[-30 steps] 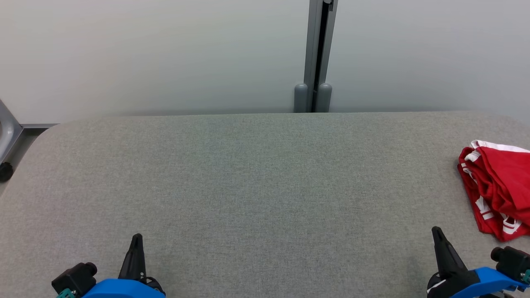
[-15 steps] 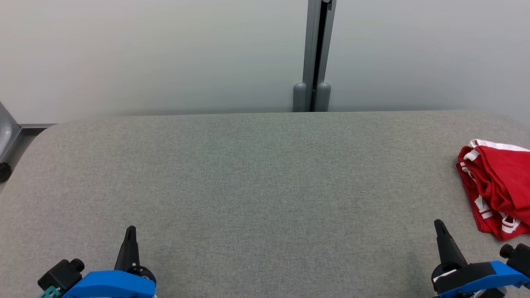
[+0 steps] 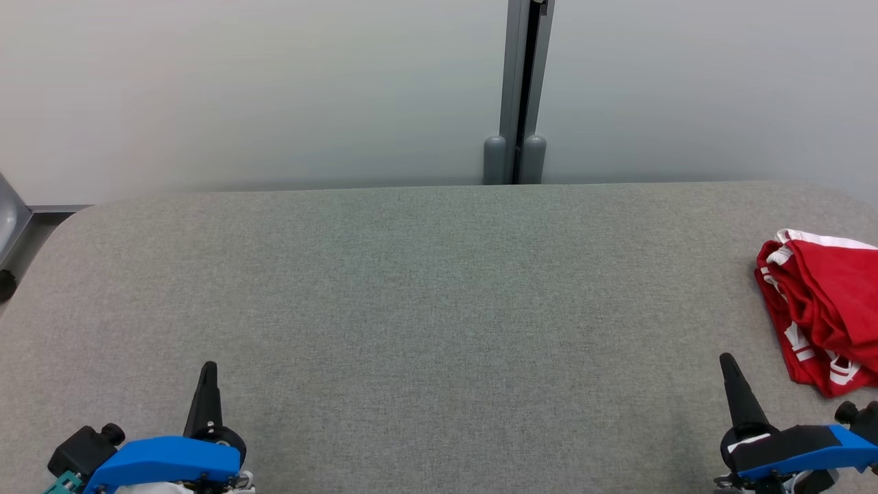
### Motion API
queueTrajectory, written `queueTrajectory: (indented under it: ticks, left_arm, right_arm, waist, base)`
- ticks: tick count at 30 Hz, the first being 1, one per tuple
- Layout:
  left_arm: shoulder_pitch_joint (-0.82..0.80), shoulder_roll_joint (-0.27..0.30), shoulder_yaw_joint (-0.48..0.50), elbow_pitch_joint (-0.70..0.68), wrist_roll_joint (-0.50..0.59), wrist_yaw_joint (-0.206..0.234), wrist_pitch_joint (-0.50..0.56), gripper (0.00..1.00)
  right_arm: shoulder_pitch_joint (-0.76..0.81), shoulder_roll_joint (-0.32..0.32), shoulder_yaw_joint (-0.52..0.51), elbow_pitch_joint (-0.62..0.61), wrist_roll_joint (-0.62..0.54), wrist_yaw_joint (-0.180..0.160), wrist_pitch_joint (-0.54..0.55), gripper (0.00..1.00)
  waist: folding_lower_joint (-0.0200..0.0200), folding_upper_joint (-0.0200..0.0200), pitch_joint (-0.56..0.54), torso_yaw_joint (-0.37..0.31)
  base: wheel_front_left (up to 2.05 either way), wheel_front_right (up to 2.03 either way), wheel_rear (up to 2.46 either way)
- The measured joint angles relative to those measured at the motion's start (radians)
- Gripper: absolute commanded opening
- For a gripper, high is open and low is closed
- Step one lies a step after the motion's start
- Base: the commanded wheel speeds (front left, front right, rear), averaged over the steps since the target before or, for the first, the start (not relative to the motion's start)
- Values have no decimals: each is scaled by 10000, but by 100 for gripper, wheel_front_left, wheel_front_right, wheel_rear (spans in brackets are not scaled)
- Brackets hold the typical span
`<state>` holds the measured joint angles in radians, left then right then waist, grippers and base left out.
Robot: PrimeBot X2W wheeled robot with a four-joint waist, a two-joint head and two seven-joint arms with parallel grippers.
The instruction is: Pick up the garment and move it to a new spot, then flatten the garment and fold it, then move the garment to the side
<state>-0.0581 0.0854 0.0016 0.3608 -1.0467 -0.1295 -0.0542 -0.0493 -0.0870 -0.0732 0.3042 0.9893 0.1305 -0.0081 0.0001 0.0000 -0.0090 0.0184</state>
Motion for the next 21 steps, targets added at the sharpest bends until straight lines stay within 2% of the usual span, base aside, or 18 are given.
queueTrajectory:
  ticks: [21]
  left_arm:
    - [-123,-134,412,-387,-1927,0,573,0]
  right_arm:
    - [-188,130,-142,-205,2123,0,428,0]
  waist:
    - [-1,0,33,-51]
  base:
    - [0,0,0]
